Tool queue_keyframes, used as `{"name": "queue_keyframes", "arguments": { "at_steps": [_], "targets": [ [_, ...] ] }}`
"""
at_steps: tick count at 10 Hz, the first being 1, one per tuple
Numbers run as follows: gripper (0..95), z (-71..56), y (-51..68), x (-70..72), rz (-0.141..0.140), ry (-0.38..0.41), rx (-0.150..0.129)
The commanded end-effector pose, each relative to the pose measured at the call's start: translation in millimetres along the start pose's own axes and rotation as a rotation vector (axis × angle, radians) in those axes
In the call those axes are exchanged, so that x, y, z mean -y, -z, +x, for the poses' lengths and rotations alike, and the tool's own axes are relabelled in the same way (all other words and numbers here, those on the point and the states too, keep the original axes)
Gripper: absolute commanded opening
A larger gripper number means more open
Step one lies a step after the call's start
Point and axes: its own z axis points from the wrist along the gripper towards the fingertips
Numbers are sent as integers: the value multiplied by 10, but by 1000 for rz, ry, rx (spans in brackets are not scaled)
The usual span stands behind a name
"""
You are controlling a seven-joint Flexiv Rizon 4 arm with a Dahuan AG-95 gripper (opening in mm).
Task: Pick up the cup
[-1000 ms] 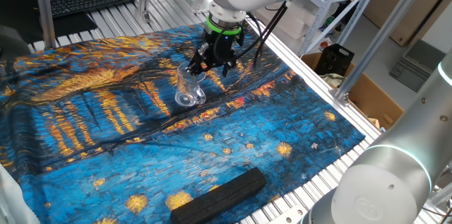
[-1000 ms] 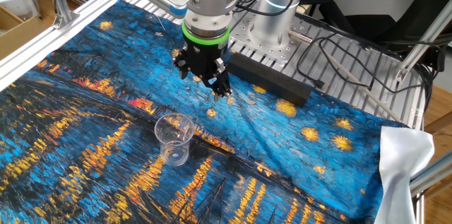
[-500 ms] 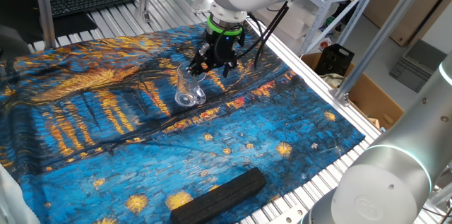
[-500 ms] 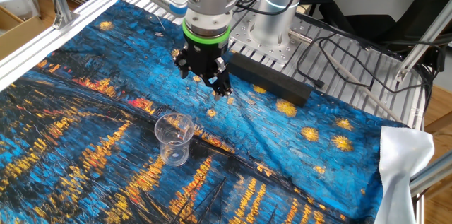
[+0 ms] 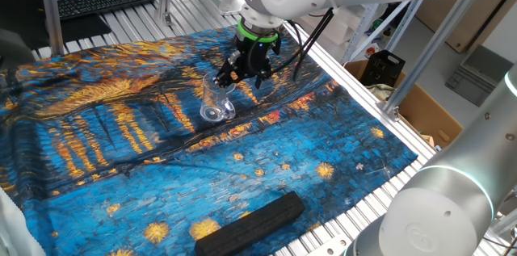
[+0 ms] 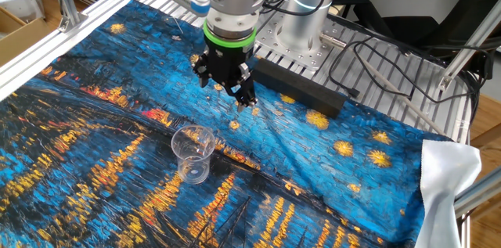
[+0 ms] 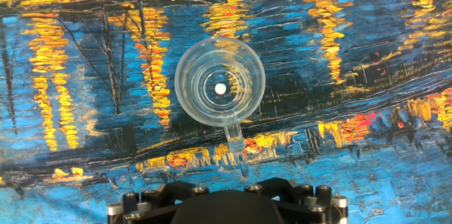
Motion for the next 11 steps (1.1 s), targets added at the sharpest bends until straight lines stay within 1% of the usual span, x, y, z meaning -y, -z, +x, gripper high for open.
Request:
{"name": "queue_keyframes", "arguments": {
  "at_steps": [1,3,4,5,11],
  "targets": [
    [950,-3,9,-2,-6,12,-7],
    [950,-3,9,-2,-2,13,-1],
    [950,-3,9,-2,1,8,-8],
    [950,-3,9,-2,0,0,-27],
    [950,-3,9,-2,4,-27,-27]
  ]
}}
